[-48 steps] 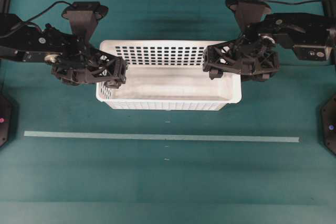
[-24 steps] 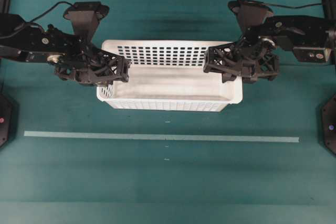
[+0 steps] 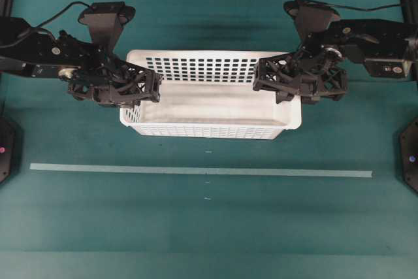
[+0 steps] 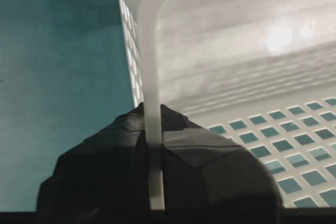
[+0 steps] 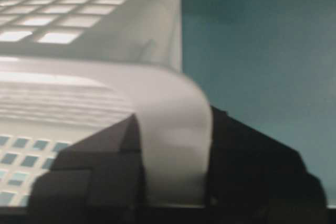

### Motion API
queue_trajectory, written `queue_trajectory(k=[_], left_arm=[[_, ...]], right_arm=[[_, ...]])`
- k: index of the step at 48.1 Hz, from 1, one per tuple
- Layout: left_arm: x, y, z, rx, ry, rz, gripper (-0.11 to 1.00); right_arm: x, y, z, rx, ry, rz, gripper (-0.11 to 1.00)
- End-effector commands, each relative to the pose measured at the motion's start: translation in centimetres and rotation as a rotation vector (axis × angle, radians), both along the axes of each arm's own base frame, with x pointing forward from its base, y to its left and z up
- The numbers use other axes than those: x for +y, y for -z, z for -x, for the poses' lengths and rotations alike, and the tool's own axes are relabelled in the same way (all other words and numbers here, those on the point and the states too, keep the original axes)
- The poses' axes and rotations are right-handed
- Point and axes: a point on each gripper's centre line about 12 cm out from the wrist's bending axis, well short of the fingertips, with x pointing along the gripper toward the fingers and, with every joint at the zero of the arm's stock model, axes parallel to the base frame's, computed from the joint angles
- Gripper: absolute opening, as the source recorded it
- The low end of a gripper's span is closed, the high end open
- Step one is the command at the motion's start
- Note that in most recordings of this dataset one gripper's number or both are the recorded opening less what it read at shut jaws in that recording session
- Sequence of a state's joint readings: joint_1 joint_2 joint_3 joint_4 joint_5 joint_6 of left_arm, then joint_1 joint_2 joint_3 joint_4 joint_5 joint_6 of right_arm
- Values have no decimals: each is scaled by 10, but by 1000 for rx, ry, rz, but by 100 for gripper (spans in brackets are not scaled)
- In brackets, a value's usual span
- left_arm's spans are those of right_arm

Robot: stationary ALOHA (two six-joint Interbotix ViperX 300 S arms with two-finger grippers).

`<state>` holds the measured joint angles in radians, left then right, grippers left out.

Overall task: Lift the white basket with both hands.
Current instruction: 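Close both grippers on the left and right basket rims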

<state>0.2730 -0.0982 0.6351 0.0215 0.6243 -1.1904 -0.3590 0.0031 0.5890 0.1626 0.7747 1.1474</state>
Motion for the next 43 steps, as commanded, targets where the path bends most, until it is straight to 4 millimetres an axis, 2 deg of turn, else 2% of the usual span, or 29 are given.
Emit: queue_trajectory(k=[1,12,34,43], left_arm=[[0,-11,-1,-27,6,-13,-3],[-1,-28,2,-26,9,-16,-3],[-1,-28,3,-22,6,-13,-3],[-5,-32,4,-34,17,-16,-3]], right_arm=[[2,-5,-3,-3,-17,2,16],[5,-18,0,38,-35,-21,16],[7,-18,0,39,-40,-23,16],[18,-24,-2,27,-70,-19,16]])
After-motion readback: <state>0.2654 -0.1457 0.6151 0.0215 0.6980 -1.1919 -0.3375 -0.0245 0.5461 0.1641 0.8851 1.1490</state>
